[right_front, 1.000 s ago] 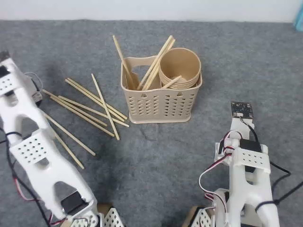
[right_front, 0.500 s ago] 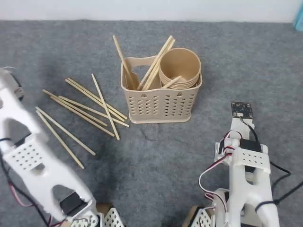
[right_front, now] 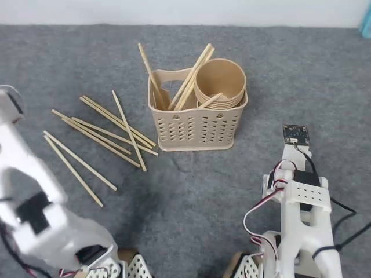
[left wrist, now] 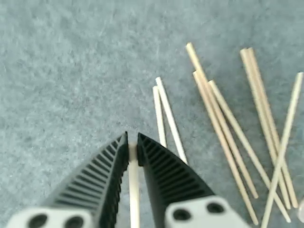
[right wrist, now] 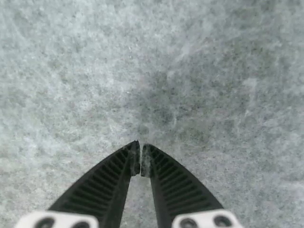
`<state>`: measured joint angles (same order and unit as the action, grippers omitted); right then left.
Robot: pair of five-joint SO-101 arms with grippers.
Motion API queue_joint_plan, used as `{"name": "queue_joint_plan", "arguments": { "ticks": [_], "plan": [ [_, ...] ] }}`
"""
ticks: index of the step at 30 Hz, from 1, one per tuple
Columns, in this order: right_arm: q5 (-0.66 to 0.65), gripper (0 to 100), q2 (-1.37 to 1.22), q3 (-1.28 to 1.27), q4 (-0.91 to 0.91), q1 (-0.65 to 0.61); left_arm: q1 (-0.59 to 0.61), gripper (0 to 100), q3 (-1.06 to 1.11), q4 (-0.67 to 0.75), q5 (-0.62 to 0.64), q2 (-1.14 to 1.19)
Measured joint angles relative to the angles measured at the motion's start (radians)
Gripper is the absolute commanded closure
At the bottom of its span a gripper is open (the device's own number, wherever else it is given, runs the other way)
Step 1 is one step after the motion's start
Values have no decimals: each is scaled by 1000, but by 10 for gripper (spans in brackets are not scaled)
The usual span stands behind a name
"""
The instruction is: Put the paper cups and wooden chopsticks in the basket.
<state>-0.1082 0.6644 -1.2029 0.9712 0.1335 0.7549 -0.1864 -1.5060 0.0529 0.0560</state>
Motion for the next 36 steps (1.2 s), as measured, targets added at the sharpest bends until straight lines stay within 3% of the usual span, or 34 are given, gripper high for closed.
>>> {"name": "queue_joint_plan", "arguments": {
  "ticks": [8, 16, 22, 30, 36],
  "plan": [
    [0, 969, 0, 0, 0, 0, -141, 988, 497, 315, -2, -483],
    [0, 968, 0, 0, 0, 0, -374, 988, 601, 503, -5, -939],
    [0, 968, 0, 0, 0, -2, -528, 988, 707, 806, -5, -1201],
    [0, 968, 0, 0, 0, -2, -816, 989, 927, 1370, -5, -1309],
    [0, 968, 0, 0, 0, 0, -904, 989, 930, 1438, -6, -1249]
  ]
}}
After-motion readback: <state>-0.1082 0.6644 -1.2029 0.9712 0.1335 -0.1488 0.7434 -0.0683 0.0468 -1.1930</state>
